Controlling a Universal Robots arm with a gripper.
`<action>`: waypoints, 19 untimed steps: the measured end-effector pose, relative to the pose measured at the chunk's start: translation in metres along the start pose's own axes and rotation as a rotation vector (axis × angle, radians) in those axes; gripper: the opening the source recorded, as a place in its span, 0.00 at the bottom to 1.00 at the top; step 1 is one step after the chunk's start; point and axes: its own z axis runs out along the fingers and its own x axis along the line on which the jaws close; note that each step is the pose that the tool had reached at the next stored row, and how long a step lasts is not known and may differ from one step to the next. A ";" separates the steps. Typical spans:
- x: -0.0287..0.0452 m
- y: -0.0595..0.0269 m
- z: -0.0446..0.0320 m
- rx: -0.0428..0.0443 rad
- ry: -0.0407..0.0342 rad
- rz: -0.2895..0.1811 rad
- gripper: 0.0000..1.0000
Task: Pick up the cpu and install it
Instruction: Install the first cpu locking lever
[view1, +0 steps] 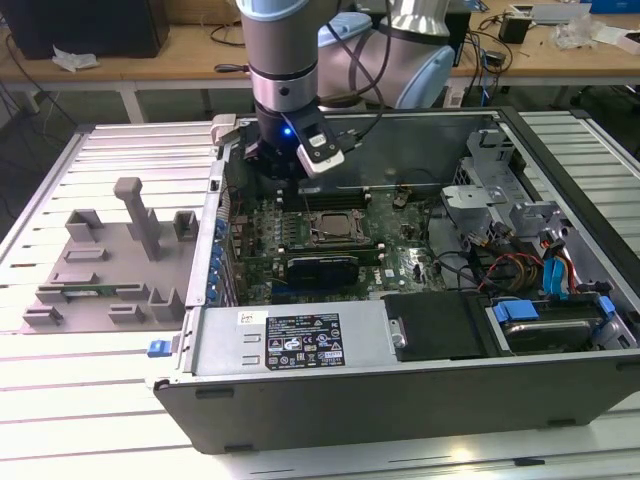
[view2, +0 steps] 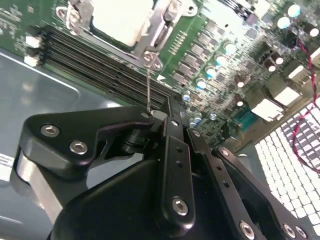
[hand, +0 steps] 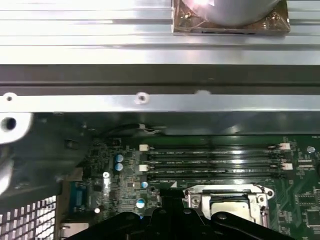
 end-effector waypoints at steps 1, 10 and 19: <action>-0.0023 -0.0002 0.0000 0.0000 0.0008 0.000 0.11; -0.0320 -0.0051 -0.0005 0.0002 0.0069 0.002 0.11; -0.0344 -0.0063 0.0050 0.0033 0.0036 0.002 0.11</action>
